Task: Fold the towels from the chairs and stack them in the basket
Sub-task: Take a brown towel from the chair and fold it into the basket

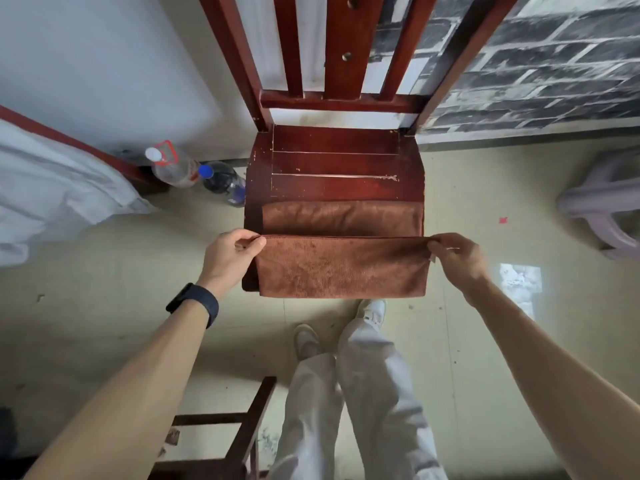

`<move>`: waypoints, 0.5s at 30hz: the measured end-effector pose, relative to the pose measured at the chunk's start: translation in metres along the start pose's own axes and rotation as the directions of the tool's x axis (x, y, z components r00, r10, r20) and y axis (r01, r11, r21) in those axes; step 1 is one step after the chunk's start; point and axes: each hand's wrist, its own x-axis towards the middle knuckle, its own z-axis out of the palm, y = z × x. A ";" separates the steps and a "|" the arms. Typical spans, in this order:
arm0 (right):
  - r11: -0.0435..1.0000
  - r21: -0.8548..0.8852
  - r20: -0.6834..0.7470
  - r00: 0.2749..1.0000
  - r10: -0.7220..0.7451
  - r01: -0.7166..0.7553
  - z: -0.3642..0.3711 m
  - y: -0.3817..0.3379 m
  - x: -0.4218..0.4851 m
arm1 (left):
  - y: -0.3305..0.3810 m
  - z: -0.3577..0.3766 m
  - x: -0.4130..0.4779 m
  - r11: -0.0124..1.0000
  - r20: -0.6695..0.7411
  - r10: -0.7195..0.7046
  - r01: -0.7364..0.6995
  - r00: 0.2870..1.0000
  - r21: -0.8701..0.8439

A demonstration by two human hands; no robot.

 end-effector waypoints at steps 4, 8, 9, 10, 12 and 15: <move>0.999 0.004 -0.046 0.998 -0.044 0.045 0.019 -0.008 0.044 | -0.004 0.020 0.052 0.987 -0.029 -0.086 0.081 0.996 -0.136; 0.998 0.034 -0.089 0.995 -0.047 0.050 0.036 -0.004 0.078 | 0.000 0.036 0.085 0.992 -0.082 -0.072 0.062 0.994 -0.111; 0.998 0.011 -0.094 0.994 -0.054 0.056 0.040 -0.003 0.084 | 0.002 0.039 0.090 0.994 -0.098 -0.066 0.056 0.993 -0.096; 0.998 -0.016 -0.104 0.993 -0.063 0.061 0.043 -0.002 0.089 | 0.001 0.042 0.095 0.995 -0.109 -0.064 0.055 0.992 -0.084; 0.998 -0.033 -0.144 0.988 -0.063 0.059 0.049 -0.002 0.097 | -0.001 0.048 0.103 0.998 -0.130 -0.061 0.056 0.990 -0.041; 0.998 -0.035 -0.196 0.979 -0.055 0.049 0.053 -0.006 0.100 | 0.000 0.054 0.109 0.998 -0.189 -0.068 0.070 0.980 0.003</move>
